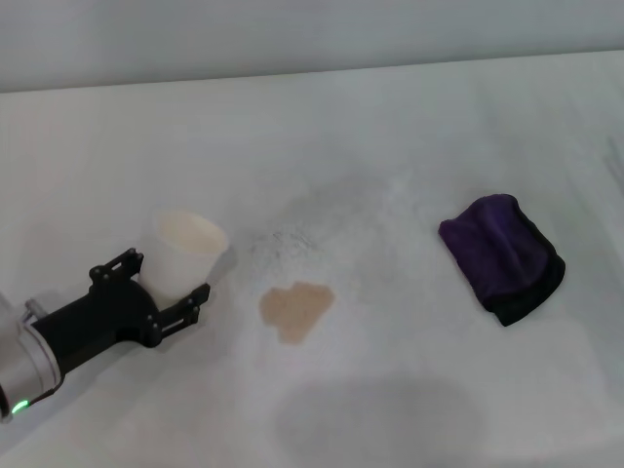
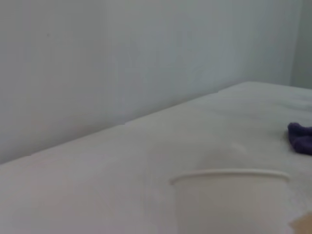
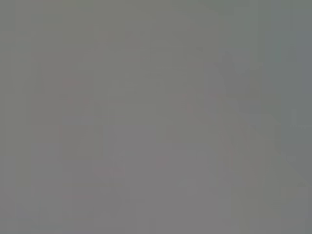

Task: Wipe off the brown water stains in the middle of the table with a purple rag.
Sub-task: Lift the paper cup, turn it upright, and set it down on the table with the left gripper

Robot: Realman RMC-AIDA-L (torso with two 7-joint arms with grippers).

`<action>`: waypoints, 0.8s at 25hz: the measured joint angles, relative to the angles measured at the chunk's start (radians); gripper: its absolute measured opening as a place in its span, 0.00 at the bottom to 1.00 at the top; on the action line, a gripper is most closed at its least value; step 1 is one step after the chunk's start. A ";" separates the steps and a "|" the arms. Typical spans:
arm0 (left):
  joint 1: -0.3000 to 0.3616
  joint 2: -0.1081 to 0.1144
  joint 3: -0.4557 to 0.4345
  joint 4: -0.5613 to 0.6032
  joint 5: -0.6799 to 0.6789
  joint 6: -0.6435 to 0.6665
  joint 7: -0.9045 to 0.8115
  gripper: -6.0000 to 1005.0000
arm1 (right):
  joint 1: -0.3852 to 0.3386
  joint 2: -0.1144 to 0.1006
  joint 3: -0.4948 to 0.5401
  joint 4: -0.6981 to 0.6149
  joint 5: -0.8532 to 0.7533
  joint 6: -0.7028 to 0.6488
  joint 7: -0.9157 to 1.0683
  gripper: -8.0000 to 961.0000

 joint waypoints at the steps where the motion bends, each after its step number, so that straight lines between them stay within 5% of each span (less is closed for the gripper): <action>1: 0.009 0.000 0.000 -0.004 -0.002 0.000 0.018 0.77 | 0.001 0.000 0.000 0.000 0.000 0.000 0.000 0.87; 20: 0.026 -0.003 -0.004 -0.013 -0.023 -0.001 0.120 0.79 | 0.015 0.000 0.000 -0.003 0.000 -0.027 0.000 0.85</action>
